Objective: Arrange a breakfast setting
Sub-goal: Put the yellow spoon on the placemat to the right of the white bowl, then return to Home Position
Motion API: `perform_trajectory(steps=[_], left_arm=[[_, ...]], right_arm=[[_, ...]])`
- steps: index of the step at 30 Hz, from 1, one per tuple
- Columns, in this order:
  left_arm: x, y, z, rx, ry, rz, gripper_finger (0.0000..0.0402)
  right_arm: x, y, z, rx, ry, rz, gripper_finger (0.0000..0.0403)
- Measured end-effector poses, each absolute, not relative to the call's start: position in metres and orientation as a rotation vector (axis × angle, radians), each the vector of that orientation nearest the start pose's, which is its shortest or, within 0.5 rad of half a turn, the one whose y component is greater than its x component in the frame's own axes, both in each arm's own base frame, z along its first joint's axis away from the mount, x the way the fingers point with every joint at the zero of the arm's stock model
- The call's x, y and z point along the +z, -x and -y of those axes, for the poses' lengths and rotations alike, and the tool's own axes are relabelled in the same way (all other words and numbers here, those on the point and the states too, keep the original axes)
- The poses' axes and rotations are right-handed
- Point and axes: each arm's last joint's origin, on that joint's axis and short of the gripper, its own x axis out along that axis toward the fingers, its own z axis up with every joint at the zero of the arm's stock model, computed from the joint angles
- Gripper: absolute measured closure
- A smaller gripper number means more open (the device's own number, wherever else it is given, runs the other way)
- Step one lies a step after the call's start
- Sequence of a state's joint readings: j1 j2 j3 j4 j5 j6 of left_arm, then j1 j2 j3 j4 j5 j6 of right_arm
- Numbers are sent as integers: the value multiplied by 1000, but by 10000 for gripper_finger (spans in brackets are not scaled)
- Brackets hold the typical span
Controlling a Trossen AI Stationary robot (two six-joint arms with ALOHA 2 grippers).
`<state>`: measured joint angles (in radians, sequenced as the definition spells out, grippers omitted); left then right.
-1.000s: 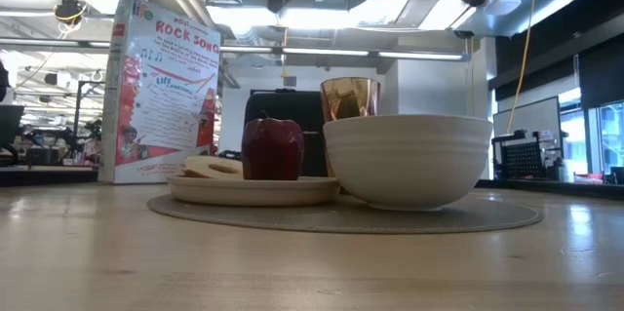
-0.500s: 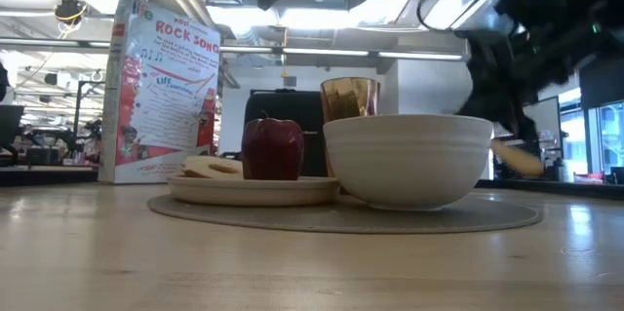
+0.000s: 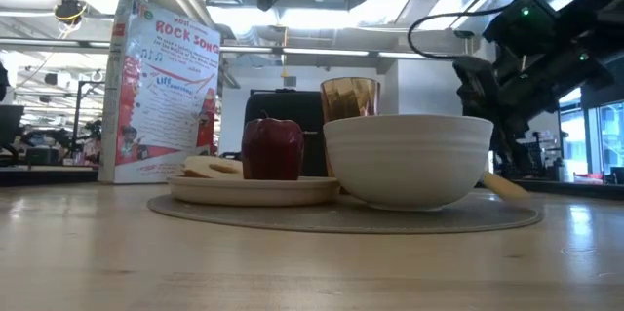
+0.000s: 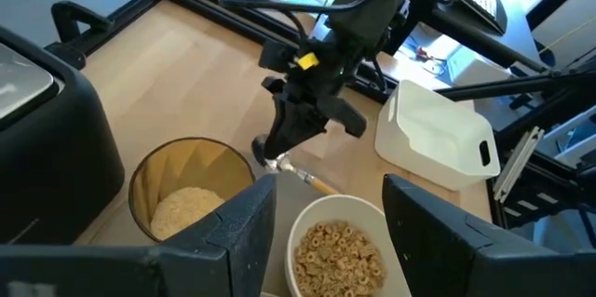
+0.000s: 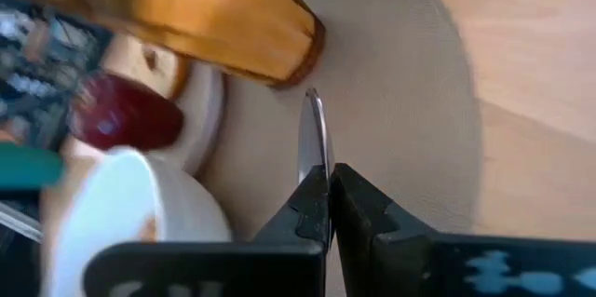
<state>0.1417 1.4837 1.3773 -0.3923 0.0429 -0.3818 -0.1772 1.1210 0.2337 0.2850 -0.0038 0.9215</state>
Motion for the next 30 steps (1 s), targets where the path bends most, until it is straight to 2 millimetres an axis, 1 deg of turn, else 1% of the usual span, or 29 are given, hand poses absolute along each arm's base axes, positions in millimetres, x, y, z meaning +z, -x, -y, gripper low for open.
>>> perform_trajectory(steps=[2, 5, 10, 12, 15, 19, 21, 23, 25, 28, 30], left_arm=[[354, -329, -46, 190, 420, -473, 210], [354, -329, -44, 184, 420, -478, 210], [352, -329, -37, 170, 415, -502, 210], [352, -329, -35, 164, 413, -503, 210], [352, -329, -33, 160, 412, -507, 210], [352, -329, -33, 159, 412, -506, 210], [355, -325, -33, 161, 411, -509, 210], [359, -321, -32, 159, 410, -495, 210], [363, -313, -32, 170, 408, -508, 210], [375, -297, -32, 208, 384, -482, 210], [390, -283, -31, 229, 347, -426, 210]], right_arm=[[134, -186, 33, -434, -992, -465, 403], [129, -186, 33, -468, -1016, -484, 403], [122, -188, 34, -490, -1016, -512, 402], [120, -188, 34, -494, -1018, -523, 393], [120, -188, 34, -491, -1020, -522, 363], [123, -190, 34, -472, -1040, -504, 308], [125, -193, 34, -467, -1042, -512, 282], [129, -196, 34, -473, -1042, -522, 262], [137, -199, 35, -473, -1041, -519, 251], [157, -203, 36, -472, -1007, -509, 249], [177, -205, 37, -470, -962, -495, 254]])
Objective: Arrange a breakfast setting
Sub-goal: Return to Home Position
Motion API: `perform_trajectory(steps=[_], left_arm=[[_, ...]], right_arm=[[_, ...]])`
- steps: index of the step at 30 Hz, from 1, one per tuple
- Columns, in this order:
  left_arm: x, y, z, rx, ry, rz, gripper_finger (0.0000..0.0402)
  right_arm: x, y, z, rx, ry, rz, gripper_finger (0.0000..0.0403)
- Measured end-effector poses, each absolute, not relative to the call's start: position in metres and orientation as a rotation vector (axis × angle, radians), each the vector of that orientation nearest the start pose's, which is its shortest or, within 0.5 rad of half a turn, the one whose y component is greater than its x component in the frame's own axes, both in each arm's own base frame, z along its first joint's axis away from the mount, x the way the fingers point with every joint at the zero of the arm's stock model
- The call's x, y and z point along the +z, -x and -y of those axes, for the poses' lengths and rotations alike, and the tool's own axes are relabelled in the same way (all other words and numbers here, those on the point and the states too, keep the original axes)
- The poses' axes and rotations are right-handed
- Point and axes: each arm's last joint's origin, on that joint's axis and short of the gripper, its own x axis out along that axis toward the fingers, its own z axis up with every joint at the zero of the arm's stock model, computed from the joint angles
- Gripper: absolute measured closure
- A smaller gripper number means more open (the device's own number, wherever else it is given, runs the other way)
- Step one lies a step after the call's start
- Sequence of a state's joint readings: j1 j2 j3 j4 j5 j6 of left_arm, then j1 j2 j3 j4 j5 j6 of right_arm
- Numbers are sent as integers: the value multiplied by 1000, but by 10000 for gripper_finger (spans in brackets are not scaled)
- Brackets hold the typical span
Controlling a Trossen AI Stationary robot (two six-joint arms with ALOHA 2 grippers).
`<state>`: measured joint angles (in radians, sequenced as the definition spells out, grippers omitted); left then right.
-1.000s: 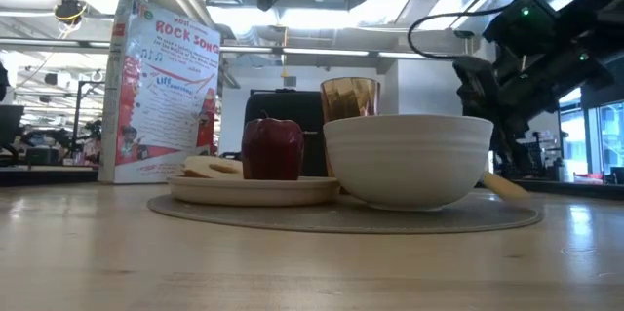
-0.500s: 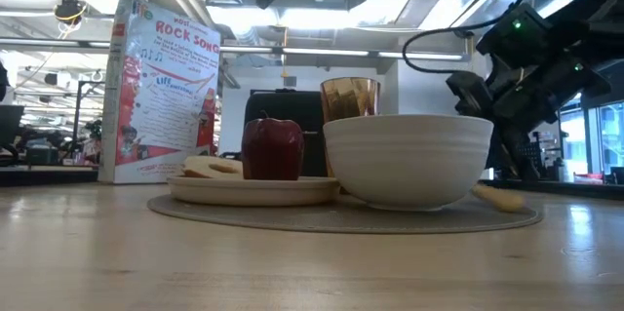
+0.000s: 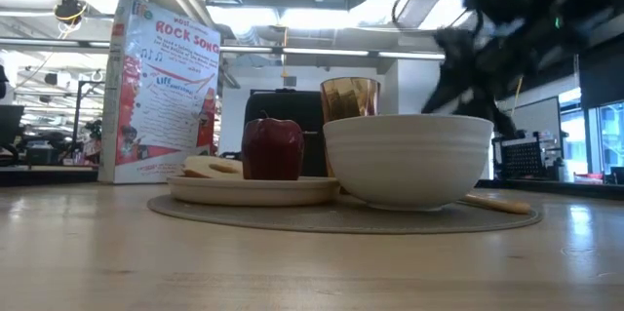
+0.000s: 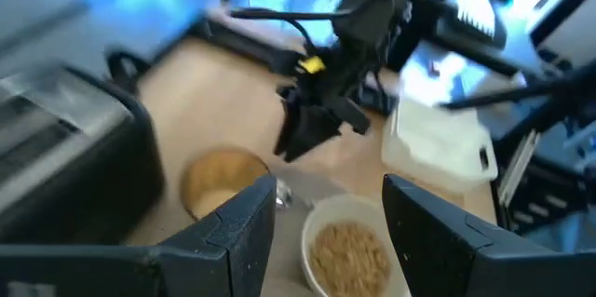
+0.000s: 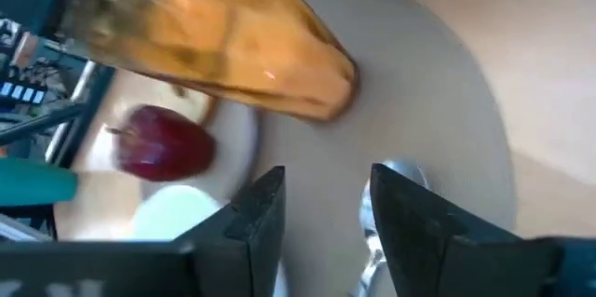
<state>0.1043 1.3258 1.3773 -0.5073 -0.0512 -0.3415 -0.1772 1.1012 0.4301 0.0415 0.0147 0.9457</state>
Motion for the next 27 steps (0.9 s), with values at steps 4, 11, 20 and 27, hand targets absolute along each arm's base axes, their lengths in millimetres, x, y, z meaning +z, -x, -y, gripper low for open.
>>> perform_trajectory(steps=[4, 11, 20, 27], left_arm=[[417, -249, -29, 252, 292, -313, 210], [445, -202, -24, 239, 182, -206, 221], [437, -204, -4, 124, 45, -73, 314], [406, -190, 5, 80, 60, 11, 396]], right_arm=[[231, -198, 37, -475, -844, -467, 268], [343, -177, 28, -250, -569, -247, 306], [403, -208, -15, 60, -337, -71, 395], [448, -198, -40, 131, -250, -34, 401]])
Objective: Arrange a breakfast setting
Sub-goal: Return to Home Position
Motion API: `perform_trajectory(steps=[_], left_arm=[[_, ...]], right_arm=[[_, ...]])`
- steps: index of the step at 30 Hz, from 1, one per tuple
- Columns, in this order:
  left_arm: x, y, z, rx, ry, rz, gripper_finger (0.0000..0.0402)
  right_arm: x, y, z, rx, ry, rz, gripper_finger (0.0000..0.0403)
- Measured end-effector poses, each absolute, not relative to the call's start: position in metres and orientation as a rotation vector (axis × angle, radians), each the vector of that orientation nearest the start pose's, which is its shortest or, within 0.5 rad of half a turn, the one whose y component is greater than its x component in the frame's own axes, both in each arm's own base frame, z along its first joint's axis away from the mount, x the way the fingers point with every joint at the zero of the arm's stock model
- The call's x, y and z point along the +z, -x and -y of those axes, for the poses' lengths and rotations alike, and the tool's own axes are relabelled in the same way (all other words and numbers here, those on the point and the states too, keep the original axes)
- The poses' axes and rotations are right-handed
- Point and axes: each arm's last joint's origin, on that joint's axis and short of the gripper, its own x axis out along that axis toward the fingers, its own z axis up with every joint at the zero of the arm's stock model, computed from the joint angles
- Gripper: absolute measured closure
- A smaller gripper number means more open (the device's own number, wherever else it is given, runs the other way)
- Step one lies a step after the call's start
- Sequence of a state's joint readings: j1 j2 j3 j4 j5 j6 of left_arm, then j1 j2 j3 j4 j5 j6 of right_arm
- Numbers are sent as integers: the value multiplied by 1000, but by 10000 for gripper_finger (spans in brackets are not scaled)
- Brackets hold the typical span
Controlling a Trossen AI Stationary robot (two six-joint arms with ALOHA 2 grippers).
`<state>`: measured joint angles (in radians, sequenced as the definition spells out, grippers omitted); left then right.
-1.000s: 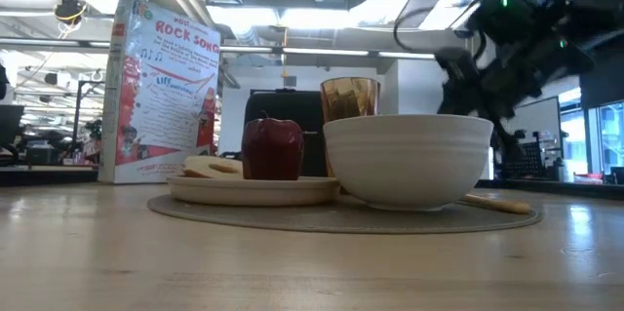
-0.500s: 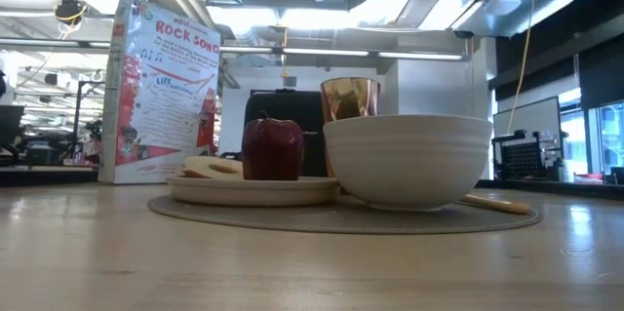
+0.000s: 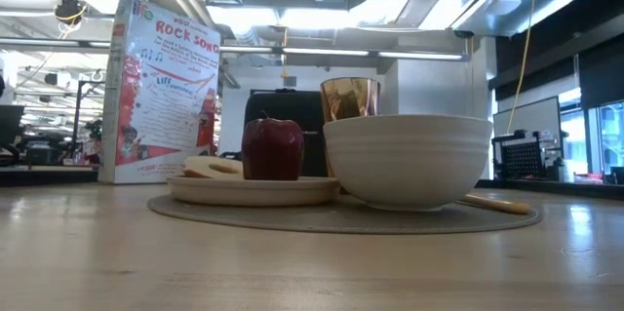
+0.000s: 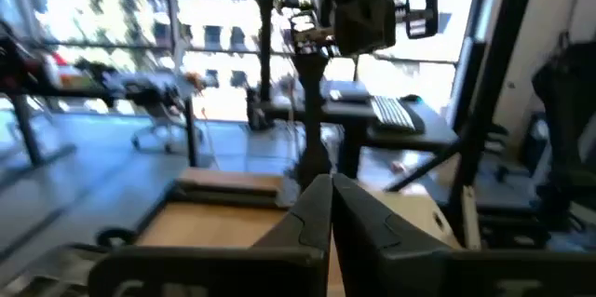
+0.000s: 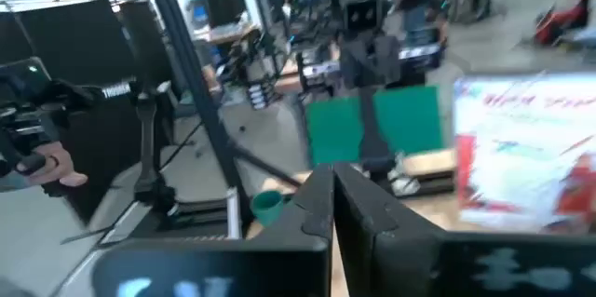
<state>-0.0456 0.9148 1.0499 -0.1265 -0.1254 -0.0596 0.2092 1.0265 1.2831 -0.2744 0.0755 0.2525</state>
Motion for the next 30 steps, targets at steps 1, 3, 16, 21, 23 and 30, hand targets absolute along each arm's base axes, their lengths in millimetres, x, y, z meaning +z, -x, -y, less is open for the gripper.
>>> perform_trajectory(steps=[1, 3, 16, 21, 23, 30], left_arm=[[408, -181, 4, 88, 51, 30, 397], [415, -162, 1, 100, 21, 66, 394], [324, -134, 5, 66, 102, 81, 400], [279, -127, 5, 96, 123, 9, 400], [270, -121, 4, 98, 120, -16, 399], [257, -94, 0, 161, 102, 53, 400]], right_arm=[[456, -188, -39, 123, -234, -21, 400], [466, -170, -35, 88, -215, -25, 398], [394, -110, -18, -3, -230, 91, 402], [340, -107, -16, -64, -183, 97, 402], [323, -102, -14, -95, -179, 80, 402], [288, -66, -4, -143, -245, 148, 402]])
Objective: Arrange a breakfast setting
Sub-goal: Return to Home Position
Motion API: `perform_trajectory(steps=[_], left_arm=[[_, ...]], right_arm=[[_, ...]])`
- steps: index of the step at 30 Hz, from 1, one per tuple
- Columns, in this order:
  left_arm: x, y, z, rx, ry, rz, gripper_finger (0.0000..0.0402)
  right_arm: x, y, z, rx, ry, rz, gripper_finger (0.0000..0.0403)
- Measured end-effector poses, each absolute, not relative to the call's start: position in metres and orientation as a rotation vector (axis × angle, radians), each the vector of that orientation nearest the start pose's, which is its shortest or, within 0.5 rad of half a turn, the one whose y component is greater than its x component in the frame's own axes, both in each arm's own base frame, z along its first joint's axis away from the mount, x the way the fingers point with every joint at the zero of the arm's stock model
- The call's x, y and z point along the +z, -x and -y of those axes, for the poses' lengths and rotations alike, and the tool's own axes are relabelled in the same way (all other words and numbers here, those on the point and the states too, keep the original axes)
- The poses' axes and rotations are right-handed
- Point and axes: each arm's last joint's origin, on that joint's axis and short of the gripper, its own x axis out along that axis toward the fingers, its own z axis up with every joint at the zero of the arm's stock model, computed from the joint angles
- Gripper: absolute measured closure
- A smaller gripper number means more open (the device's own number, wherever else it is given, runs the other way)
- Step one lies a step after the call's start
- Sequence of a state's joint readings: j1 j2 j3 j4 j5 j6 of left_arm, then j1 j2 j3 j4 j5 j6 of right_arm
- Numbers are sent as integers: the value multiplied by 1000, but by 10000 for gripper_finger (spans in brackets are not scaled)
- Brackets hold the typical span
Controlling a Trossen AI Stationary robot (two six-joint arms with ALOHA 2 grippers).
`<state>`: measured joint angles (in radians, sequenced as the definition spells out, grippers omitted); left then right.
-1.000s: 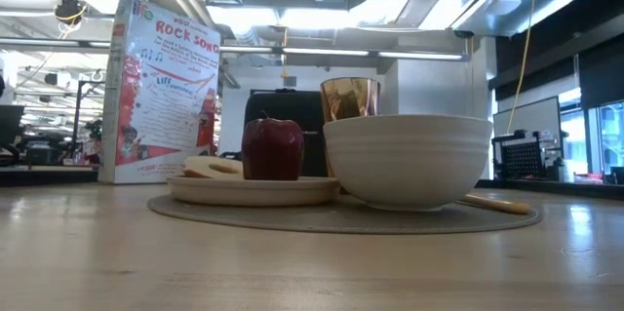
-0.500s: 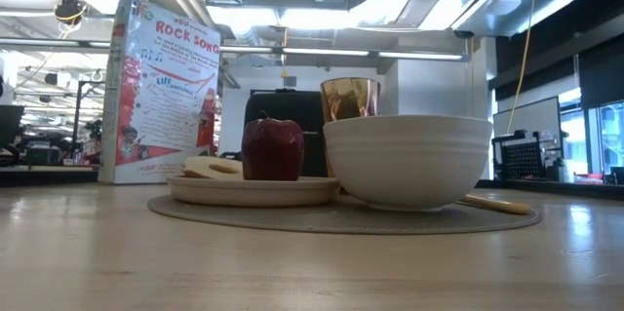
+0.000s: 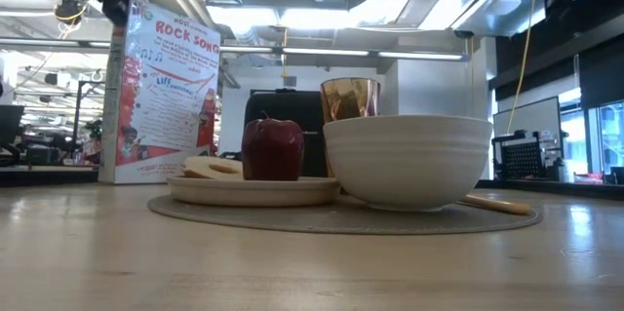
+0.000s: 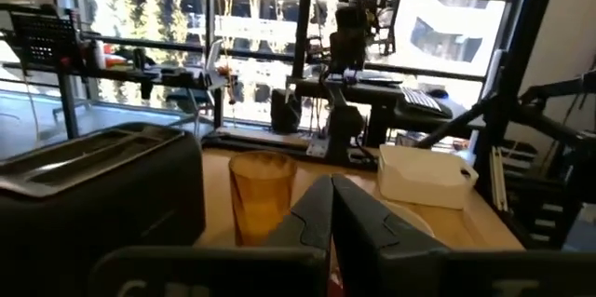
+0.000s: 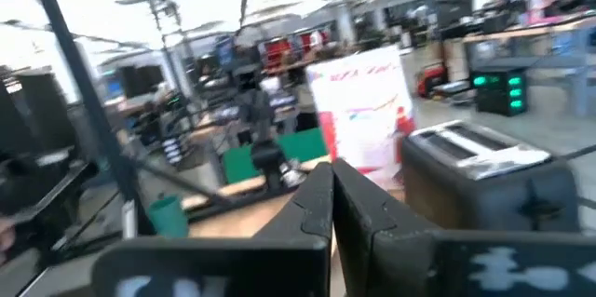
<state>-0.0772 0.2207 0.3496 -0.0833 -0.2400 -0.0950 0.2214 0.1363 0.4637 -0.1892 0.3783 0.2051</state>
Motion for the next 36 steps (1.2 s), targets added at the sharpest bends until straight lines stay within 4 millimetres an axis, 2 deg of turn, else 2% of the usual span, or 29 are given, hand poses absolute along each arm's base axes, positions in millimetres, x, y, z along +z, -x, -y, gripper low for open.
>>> perform_trajectory(steps=[3, 9, 12, 18, 22, 36], left_arm=[[242, -90, 0, 157, 102, 52, 400], [211, -95, 1, 143, 95, -27, 400], [206, -96, 1, 147, 83, -39, 400], [209, -91, 0, 152, 14, -3, 400], [208, -83, 0, 157, 15, 12, 400], [203, -82, 0, 140, 8, -62, 400]], right_arm=[[266, -66, -5, -103, -237, 128, 402], [223, -81, -8, -124, -240, 39, 402], [209, -87, -9, -130, -245, 47, 402], [188, -94, -10, -163, -248, 51, 402], [182, -96, -5, -179, -272, 62, 402], [179, -94, 5, -44, -256, 32, 402]])
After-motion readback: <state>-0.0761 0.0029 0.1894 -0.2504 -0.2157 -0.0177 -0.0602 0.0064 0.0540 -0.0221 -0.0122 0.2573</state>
